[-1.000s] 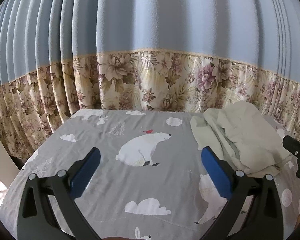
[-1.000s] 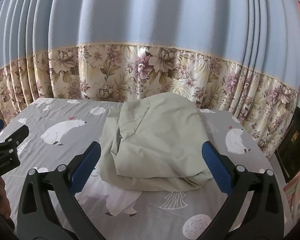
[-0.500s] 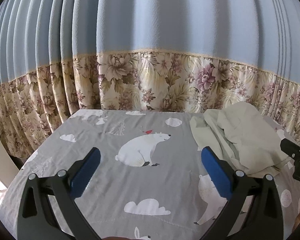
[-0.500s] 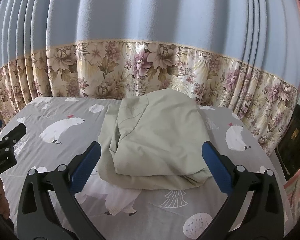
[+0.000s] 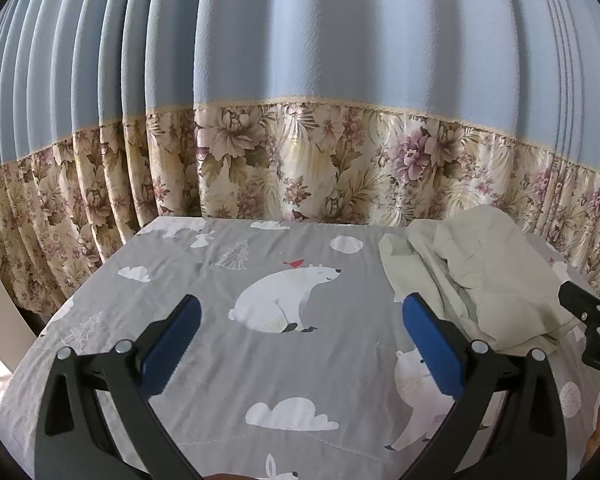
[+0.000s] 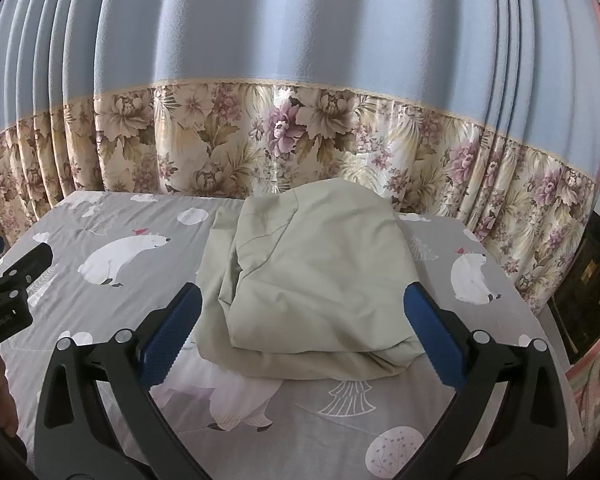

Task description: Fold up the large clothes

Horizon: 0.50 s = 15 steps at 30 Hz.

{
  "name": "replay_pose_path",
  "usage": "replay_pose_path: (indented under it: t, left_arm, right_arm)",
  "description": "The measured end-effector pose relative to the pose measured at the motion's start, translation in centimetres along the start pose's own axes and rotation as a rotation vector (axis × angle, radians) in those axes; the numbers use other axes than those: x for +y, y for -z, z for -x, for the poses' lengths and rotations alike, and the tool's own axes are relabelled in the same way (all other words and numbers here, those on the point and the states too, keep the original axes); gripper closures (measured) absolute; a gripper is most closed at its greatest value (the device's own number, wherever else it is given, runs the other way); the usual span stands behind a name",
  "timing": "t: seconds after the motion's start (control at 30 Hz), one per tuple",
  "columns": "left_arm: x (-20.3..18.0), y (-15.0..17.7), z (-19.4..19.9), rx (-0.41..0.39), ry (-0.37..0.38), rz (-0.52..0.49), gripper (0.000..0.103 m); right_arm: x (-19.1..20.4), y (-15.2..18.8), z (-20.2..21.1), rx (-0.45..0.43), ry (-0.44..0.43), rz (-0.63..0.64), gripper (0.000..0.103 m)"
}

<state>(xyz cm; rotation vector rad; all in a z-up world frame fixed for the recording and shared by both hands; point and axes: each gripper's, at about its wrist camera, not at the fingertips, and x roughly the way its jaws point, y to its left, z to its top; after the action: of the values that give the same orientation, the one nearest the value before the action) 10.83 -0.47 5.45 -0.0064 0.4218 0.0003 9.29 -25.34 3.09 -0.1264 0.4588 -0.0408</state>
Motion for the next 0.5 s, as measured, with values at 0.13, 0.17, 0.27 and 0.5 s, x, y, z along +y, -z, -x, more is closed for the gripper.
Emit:
replay_pose_path:
  t: [0.13, 0.17, 0.27, 0.5]
  left_arm:
    - [0.0, 0.01, 0.01, 0.001, 0.001, 0.0, 0.002]
    - [-0.02, 0.02, 0.02, 0.001, -0.001, 0.0, 0.002]
    - [0.02, 0.02, 0.05, 0.003, -0.001, 0.003, 0.002]
    - [-0.12, 0.14, 0.11, 0.002, -0.002, -0.011, 0.002]
  right_arm:
    - [0.1, 0.04, -0.08, 0.001, 0.001, -0.003, 0.003]
    - [0.11, 0.03, -0.09, 0.001, 0.0, -0.002, 0.003]
    - [0.22, 0.14, -0.09, -0.004, 0.003, 0.0, 0.003]
    - [0.12, 0.29, -0.06, 0.004, 0.004, -0.006, 0.003]
